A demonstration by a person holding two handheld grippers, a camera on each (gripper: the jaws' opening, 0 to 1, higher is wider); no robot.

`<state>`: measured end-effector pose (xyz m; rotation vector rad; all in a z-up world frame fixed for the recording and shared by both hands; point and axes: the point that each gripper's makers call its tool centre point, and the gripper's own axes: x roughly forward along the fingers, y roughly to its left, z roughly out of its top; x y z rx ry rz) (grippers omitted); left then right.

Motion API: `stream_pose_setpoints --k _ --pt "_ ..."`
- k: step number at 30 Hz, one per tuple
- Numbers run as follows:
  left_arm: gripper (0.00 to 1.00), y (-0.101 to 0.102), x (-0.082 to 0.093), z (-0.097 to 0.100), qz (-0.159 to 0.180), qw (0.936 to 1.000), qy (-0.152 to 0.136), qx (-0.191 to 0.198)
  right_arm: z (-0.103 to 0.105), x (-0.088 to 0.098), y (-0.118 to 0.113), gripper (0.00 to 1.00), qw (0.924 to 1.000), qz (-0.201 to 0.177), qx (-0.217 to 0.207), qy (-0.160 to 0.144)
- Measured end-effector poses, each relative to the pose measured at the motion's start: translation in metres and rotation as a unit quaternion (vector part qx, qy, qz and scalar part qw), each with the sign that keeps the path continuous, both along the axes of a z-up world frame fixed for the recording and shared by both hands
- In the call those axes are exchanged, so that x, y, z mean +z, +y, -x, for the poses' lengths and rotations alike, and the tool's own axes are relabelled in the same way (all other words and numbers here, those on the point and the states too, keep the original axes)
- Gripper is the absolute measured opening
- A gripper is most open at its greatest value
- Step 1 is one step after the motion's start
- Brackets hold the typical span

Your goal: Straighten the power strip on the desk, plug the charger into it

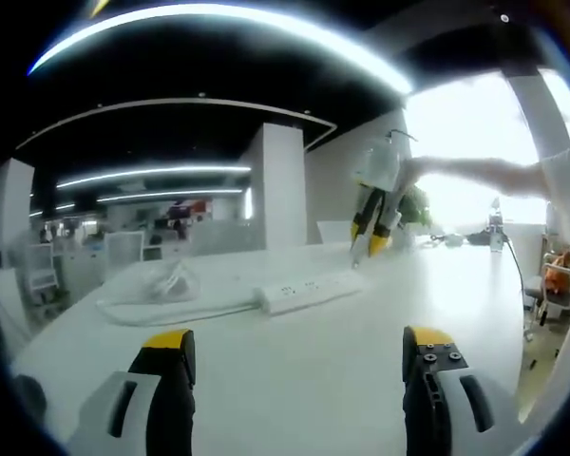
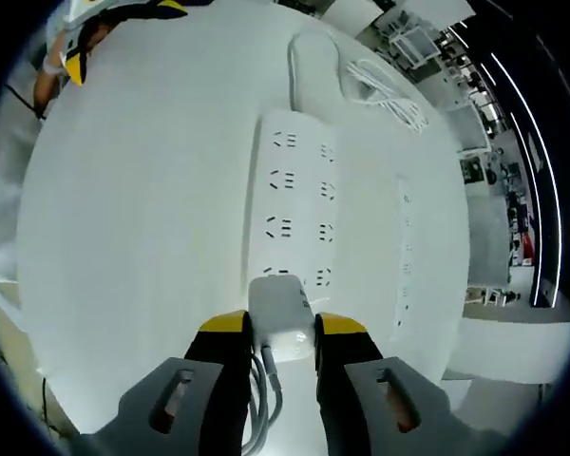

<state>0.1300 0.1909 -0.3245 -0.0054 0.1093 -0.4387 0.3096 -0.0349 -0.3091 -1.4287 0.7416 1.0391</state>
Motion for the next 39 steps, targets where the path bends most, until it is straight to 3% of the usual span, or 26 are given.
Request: stream_pose_setpoints --k 4,9,14,25,39 --pt "0.93 -0.001 -0.001 0.000 0.005 1.0000 0.001 -0.002 0.001 -0.003 -0.003 0.23 0.9993 0.037 -0.001 -0.001" --pt "0.93 -0.002 0.000 0.000 0.009 0.9999 -0.001 -0.007 -0.005 -0.008 -0.005 0.23 0.9986 0.049 -0.018 -0.001" --pt "0.93 -0.001 -0.002 -0.001 0.008 1.0000 0.002 -0.006 -0.003 -0.015 -0.006 0.23 0.9975 0.052 -0.041 0.027" --pt "0.93 -0.002 -0.009 -0.003 0.006 0.9999 0.012 -0.005 -0.005 -0.016 -0.001 0.24 0.9966 0.059 -0.049 0.030" --pt "0.93 -0.001 -0.009 -0.002 0.008 0.9999 0.012 -0.002 -0.009 -0.022 0.002 0.24 0.9918 0.104 -0.072 0.021"
